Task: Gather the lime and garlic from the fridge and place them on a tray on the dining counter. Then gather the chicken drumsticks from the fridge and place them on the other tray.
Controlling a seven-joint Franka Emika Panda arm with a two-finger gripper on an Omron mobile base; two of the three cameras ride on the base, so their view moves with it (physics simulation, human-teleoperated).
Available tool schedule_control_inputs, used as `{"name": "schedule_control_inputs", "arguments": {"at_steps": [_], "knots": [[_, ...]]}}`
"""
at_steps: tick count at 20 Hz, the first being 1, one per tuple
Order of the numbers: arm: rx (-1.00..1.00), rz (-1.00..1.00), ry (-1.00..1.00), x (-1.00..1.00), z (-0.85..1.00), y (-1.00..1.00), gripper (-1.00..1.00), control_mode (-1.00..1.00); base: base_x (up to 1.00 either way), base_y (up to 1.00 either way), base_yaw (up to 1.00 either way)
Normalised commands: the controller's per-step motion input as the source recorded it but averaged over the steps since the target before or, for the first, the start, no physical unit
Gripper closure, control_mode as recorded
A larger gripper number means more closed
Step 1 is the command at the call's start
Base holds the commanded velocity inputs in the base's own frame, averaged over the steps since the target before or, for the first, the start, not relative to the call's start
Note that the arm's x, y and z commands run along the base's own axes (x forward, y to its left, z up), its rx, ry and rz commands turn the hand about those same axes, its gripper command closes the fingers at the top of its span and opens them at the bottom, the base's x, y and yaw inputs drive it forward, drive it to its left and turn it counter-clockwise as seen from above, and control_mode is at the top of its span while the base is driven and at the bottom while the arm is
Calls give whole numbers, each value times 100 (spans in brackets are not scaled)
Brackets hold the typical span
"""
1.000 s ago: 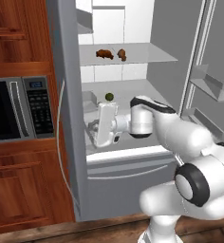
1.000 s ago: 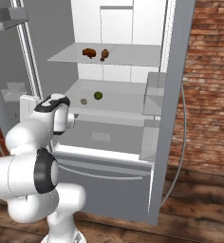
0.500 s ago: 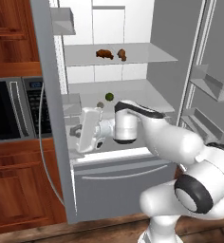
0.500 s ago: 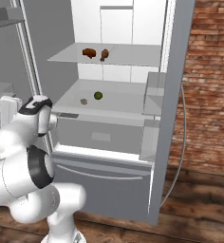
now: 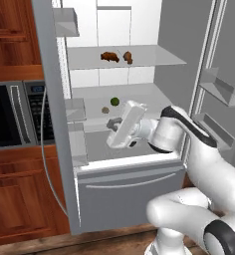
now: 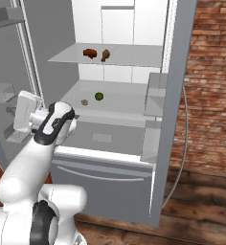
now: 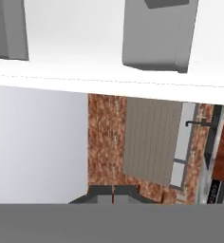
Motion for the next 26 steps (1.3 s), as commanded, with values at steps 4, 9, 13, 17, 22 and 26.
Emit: {"name": "schedule_control_inputs", "arguments": {"at_steps": [4, 9, 13, 17, 22, 26], "knots": [[-4, -33, 17, 0, 21, -100, 100, -100, 0, 0, 0], [-18, -33, 8, 0, 1, -100, 100, -100, 0, 0, 0], [-29, -30, -14, -3, 6, -82, 100, -100, 0, 0, 0], [-45, -27, -43, -19, 0, -54, 100, -100, 0, 0, 0], [-54, -27, -32, -7, 0, -41, 100, -100, 0, 0, 0], [-47, -34, -9, 0, 0, -40, 100, -100, 0, 0, 0]]}}
